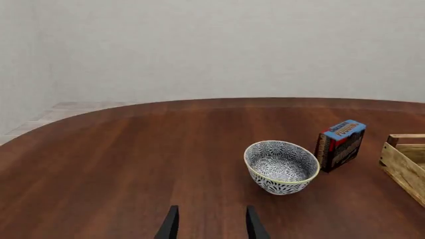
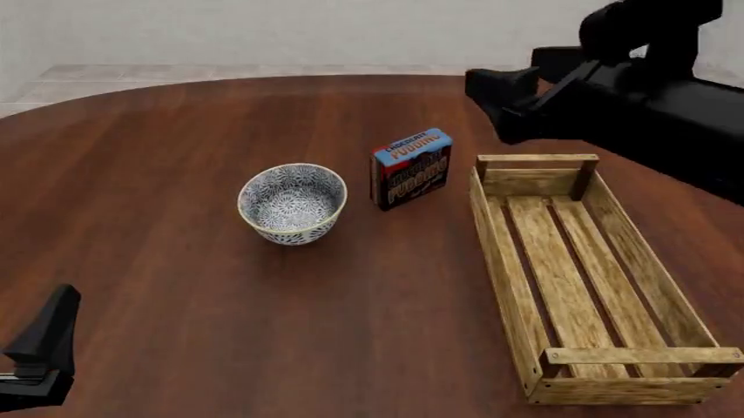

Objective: Pick up the bowl on the left and put it in the tray.

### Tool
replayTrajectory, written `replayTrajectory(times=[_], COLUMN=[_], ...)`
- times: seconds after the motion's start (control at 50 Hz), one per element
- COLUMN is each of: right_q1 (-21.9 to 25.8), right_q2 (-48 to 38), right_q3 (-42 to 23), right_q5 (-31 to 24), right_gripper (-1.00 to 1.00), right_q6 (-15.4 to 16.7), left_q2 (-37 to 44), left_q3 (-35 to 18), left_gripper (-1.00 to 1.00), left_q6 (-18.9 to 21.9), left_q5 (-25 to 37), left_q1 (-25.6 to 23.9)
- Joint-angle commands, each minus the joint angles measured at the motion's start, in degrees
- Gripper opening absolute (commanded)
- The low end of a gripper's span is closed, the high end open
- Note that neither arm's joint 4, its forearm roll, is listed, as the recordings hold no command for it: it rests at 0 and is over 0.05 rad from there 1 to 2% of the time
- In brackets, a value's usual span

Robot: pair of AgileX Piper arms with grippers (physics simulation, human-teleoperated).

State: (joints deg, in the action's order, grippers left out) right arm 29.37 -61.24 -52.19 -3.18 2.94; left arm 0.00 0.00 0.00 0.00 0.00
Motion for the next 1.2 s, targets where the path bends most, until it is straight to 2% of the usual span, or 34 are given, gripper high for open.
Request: replayTrajectory(times=[0.02,0.06,0.2,0.22,0.24,0.28,0.3,0.32,0.44,0.46,0.48,0.52,0.54,0.6,0.62,0.64,0.66,0.7,0.74,0.76,0.8,0.82,0.86,0.9,0.94,1.2], right_q1=[6.03,6.39,2.46,1.59,2.39,2.11,2.82,1.88,3.26,3.46,4.53,7.08,7.44,7.88,5.51,5.68,8.19,8.62,9.56,10.58,10.66,9.18,10.82,9.73,10.27,10.22], right_q2=[-11.48,-13.15,-21.37,-22.81,-22.55,-23.49,-23.92,-24.48,-25.56,-26.11,-26.39,-25.23,-25.74,-24.91,-25.40,-26.33,-27.58,-27.58,-29.24,-29.28,-29.10,-29.62,-32.35,-32.38,-33.61,-39.99], right_q3=[-7.67,-8.23,-13.39,-14.27,-14.10,-14.55,-14.77,-15.28,-16.53,-17.25,-17.57,-16.96,-17.22,-16.61,-17.00,-17.58,-18.02,-17.56,-19.08,-18.78,-18.43,-18.81,-20.21,-20.44,-21.04,-25.04], right_q5=[-1.94,-1.52,-4.21,-4.79,-4.16,-4.41,-4.31,-4.46,-4.90,-5.41,-5.73,-4.71,-4.83,-3.28,-3.09,-3.64,-4.64,-3.62,-5.38,-4.97,-4.11,-3.50,-5.30,-4.25,-4.41,-4.63], right_gripper=[1.00,1.00,1.00,1.00,1.00,1.00,1.00,1.00,1.00,1.00,1.00,1.00,1.00,1.00,1.00,1.00,1.00,1.00,1.00,1.00,1.00,1.00,1.00,1.00,1.00,1.00], right_q6=[-6.86,-7.68,-7.27,-5.49,-6.45,-5.82,-7.30,-6.12,-6.85,-7.49,-9.52,-10.53,-13.69,-15.09,-17.57,-17.85,-19.29,-21.61,-17.27,-18.47,-18.67,-18.07,-19.78,-18.00,-19.61,-21.23], left_q2=[0.00,0.00,0.00,0.00,0.00,0.00,0.00,0.00,0.00,0.00,0.00,0.00,0.00,0.00,0.00,0.00,0.00,0.00,0.00,0.00,0.00,0.00,0.00,0.00,0.00,0.00], left_q3=[0.00,0.00,0.00,0.00,0.00,0.00,0.00,0.00,0.00,0.00,0.00,0.00,0.00,0.00,0.00,0.00,0.00,0.00,0.00,0.00,0.00,0.00,0.00,0.00,0.00,0.00], left_gripper=[1.00,1.00,1.00,1.00,1.00,1.00,1.00,1.00,1.00,1.00,1.00,1.00,1.00,1.00,1.00,1.00,1.00,1.00,1.00,1.00,1.00,1.00,1.00,1.00,1.00,1.00], left_q6=[0.00,0.00,0.00,0.00,0.00,0.00,0.00,0.00,0.00,0.00,0.00,0.00,0.00,0.00,0.00,0.00,0.00,0.00,0.00,0.00,0.00,0.00,0.00,0.00,0.00,0.00], left_q5=[0.00,0.00,0.00,0.00,0.00,0.00,0.00,0.00,0.00,0.00,0.00,0.00,0.00,0.00,0.00,0.00,0.00,0.00,0.00,0.00,0.00,0.00,0.00,0.00,0.00,0.00], left_q1=[0.00,0.00,0.00,0.00,0.00,0.00,0.00,0.00,0.00,0.00,0.00,0.00,0.00,0.00,0.00,0.00,0.00,0.00,0.00,0.00,0.00,0.00,0.00,0.00,0.00,0.00])
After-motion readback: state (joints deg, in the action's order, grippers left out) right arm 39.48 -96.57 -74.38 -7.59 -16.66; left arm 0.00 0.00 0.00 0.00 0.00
